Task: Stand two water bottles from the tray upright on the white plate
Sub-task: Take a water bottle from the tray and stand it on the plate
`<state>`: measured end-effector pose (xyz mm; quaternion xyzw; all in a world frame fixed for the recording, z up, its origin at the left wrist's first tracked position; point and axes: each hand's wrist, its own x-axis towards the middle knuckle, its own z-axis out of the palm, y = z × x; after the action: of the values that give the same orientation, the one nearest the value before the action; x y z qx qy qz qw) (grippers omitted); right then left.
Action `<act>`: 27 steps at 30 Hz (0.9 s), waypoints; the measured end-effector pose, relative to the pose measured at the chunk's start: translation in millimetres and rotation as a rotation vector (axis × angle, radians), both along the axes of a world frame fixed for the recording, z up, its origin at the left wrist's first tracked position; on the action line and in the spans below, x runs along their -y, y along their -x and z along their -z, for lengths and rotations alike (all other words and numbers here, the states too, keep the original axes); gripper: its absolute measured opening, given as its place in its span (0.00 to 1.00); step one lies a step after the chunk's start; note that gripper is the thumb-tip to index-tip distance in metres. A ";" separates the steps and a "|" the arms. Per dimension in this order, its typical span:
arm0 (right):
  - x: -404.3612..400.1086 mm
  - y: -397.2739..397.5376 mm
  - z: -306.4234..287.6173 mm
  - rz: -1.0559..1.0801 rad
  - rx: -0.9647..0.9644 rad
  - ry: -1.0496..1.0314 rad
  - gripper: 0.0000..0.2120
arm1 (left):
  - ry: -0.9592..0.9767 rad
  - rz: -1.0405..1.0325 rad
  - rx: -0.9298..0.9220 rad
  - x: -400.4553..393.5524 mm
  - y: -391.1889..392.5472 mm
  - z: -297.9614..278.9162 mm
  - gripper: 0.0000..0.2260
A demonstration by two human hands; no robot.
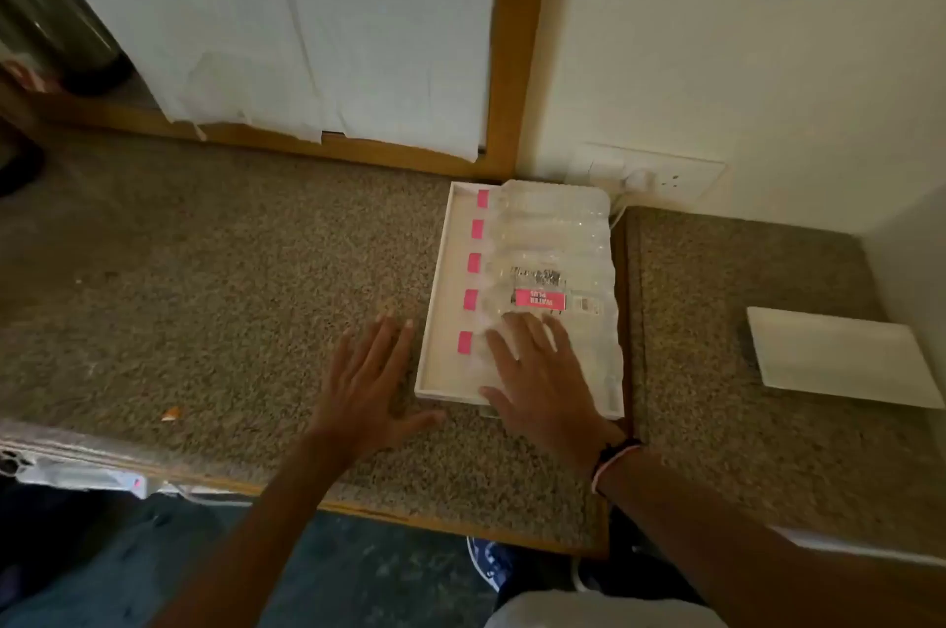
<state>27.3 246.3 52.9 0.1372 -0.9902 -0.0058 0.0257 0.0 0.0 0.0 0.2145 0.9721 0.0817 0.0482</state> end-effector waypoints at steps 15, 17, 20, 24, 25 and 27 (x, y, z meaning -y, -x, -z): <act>19.5 14.3 -58.0 0.155 -0.109 0.230 0.18 | 0.056 0.006 0.088 -2.1 -1.3 9.2 0.52; 6.5 5.2 -75.2 0.201 -0.121 0.422 0.20 | 0.049 0.003 0.073 -3.4 -1.9 9.6 0.52; -16.8 -7.2 -87.3 0.278 -0.083 0.669 0.21 | 0.034 0.007 0.052 -3.7 -1.6 11.9 0.52; -43.8 -9.3 -86.5 0.331 -0.056 0.873 0.18 | 0.048 0.008 0.058 -3.7 -1.5 11.9 0.51; -51.3 -9.2 -86.4 0.344 -0.051 0.914 0.17 | 0.055 0.010 0.064 -6.5 -2.1 9.9 0.51; -57.7 -6.1 -84.7 0.346 -0.040 0.984 0.16 | 0.055 0.005 0.077 -5.8 -2.5 7.0 0.52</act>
<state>33.4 304.1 137.6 -0.0571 -0.8832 0.4537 0.1047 2.5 5.8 -7.0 0.2120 0.9709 0.0630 0.0917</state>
